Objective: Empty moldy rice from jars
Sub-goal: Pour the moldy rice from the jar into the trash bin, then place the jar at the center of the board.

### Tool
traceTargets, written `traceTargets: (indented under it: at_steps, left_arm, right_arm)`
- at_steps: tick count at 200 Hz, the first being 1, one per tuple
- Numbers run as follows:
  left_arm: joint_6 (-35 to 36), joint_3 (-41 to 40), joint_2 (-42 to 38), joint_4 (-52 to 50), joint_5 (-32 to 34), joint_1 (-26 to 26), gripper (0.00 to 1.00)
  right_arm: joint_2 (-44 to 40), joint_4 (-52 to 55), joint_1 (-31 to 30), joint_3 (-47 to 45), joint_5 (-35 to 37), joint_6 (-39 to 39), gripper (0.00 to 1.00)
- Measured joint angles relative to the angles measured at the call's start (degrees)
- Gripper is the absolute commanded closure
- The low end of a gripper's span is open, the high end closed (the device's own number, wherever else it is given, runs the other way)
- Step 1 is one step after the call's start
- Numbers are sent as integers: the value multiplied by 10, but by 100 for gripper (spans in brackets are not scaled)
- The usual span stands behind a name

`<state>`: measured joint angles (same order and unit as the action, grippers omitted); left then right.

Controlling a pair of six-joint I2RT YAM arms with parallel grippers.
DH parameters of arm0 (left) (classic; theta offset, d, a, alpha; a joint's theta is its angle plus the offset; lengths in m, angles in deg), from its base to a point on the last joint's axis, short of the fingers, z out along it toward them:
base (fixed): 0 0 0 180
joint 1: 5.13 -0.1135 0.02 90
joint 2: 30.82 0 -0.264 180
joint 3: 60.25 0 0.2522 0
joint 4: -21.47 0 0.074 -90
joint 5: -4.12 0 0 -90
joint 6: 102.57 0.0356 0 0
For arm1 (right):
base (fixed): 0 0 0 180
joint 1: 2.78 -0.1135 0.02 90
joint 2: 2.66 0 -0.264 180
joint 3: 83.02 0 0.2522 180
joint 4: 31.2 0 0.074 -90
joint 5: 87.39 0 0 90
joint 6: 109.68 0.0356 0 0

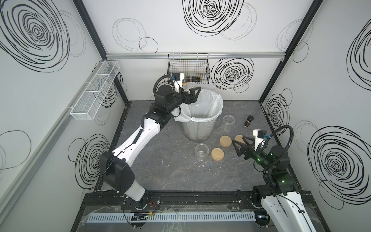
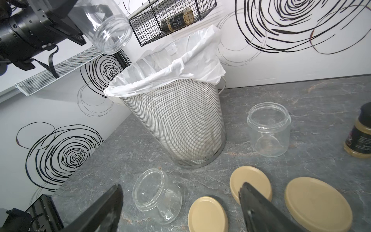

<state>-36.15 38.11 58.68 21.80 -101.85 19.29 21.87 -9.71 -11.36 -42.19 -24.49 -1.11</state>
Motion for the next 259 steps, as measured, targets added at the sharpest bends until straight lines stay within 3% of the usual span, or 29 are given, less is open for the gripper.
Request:
traceTargets:
  at_steps: [46, 112, 172, 259]
  left_arm:
    - [-80, -61, -1, 102, -22, 0, 33]
    - [-183, -120, -16, 231, -45, 30, 33]
    - [-224, -133, -17, 292, -42, 61, 33]
    - [-264, -134, -8, 342, -41, 93, 32]
  right_arm:
    - [40, -56, 0, 20, -33, -1, 12]
    - [171, -217, 0, 83, -114, 33, 19]
    - [274, -327, -5, 156, -166, 62, 25]
    - [366, -394, -102, 243, -191, 35, 29]
